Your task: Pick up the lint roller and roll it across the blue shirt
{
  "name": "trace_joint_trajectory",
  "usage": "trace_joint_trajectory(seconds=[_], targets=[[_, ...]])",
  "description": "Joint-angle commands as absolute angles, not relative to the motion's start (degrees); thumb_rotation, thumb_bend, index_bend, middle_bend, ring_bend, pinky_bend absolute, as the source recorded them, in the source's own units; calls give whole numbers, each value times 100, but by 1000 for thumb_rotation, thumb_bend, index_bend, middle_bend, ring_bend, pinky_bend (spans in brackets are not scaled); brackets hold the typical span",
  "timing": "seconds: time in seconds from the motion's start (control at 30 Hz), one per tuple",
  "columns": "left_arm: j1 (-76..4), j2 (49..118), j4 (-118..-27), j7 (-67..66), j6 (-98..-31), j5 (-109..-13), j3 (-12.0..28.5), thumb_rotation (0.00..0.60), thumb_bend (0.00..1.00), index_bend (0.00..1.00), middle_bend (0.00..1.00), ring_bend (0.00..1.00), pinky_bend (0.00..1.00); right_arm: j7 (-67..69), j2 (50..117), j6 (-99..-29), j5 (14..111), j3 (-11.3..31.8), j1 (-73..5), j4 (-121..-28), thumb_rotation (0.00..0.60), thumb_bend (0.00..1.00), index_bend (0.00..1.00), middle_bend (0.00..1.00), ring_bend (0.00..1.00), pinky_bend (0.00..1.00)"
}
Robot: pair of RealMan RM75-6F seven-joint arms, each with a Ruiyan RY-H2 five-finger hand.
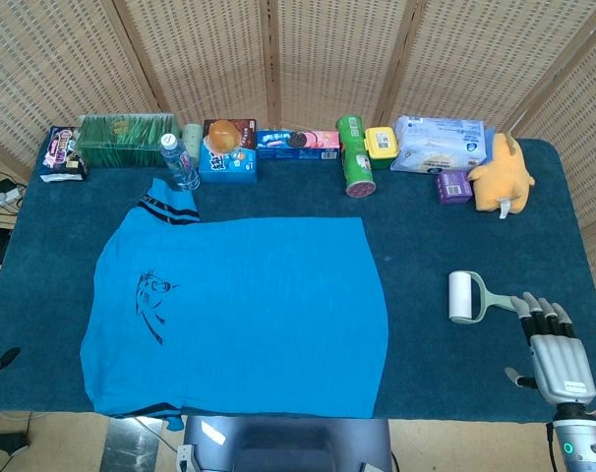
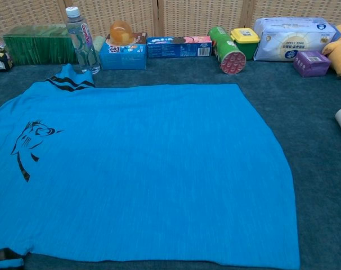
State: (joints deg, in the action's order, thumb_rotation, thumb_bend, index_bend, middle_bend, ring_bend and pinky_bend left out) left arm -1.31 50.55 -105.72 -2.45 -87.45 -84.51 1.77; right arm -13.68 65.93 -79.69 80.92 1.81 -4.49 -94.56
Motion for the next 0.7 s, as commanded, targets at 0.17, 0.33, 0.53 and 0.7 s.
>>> trace_joint_trajectory(seconds=[0.17,0.33,0.53,0.7], targets=[[-127,5054,-10573,-245,-8748,-8463,172,600,131,0,0,0,80,-1340,6602,-7930,8065,184,-462,-9429,600,0,0,10,23,0],[-115,5056,-10586,-275,-8773,-8466,174,600,131,0,0,0,80,-1297,6609,-7891,8097,152,-470,-9414,600,0,0,12,28,0],[-85,5054,-10577,-232,-8845,-8555,158,600,132,0,0,0,79,-1181,6680,-7878,8181,181,-527,-9310,600,0,0,18,35,0],[-140,5033,-10571,-193,-8745,-8439,207,600,131,0,0,0,80,-885,6829,-7900,8273,318,-646,-9098,600,3,0,31,41,9]])
